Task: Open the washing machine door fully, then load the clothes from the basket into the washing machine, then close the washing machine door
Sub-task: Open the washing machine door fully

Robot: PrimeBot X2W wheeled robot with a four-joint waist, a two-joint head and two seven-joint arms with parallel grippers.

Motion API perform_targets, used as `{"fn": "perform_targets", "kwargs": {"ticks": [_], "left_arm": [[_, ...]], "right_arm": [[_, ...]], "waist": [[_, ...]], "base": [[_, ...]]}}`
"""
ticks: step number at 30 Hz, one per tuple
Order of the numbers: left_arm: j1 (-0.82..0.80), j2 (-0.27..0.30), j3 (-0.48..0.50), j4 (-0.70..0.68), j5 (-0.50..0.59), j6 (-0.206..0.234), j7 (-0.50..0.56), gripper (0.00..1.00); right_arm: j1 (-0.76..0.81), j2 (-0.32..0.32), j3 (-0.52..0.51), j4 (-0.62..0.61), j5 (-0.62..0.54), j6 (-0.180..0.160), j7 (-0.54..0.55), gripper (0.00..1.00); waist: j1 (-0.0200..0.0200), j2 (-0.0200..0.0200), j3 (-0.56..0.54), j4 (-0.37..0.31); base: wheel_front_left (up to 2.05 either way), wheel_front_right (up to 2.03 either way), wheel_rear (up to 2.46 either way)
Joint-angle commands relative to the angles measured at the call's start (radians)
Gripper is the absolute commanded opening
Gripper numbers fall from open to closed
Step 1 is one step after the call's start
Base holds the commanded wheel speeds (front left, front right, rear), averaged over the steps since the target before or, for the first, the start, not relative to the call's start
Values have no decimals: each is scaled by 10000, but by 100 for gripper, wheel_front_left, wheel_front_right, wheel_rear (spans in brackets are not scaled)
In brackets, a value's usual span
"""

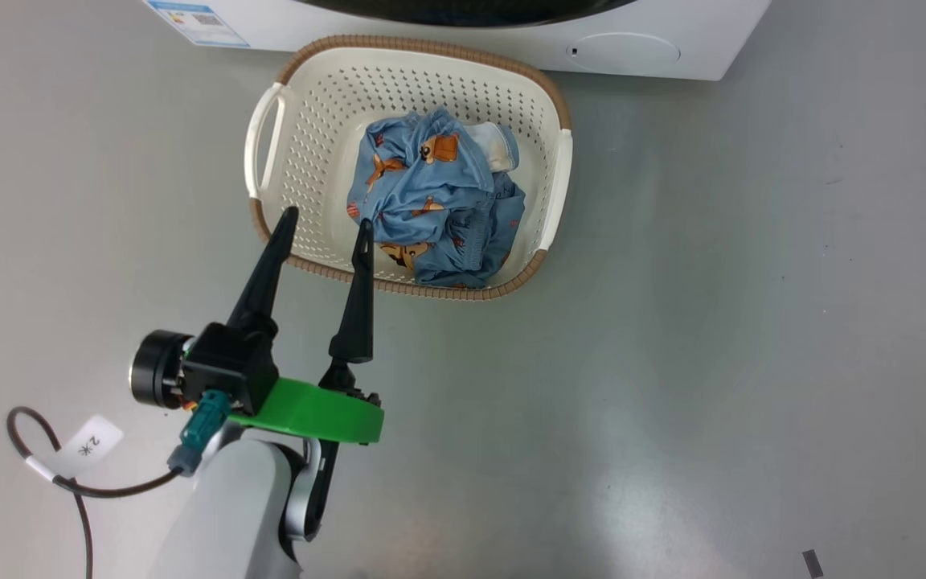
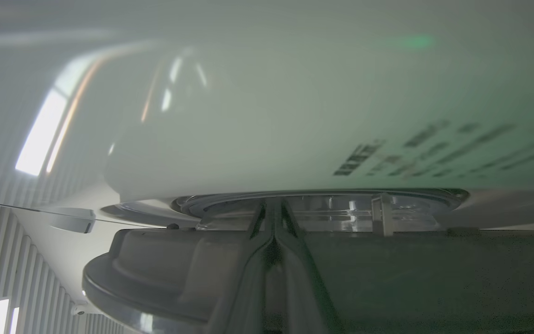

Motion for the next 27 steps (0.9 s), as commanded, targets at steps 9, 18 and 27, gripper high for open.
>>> {"fn": "perform_targets", "kwargs": {"ticks": [9,18,27], "left_arm": [[-125,196,267,-343,-19,150,-80,100],[-121,196,411,-336,85,152,-80,100],[-74,196,526,-257,202,126,-80,100]], "right_arm": [[-236,301,257,-3,-223,16,765,0],[-24,357,417,-142,-200,16,1841,0],[773,446,484,-707,-114,16,2629,0]], "waist": [[0,-1,13,-14],[0,-1,-27,-186],[0,-1,-266,-358]], "base": [[0,0,0],[0,0,0],[0,0,0]]}}
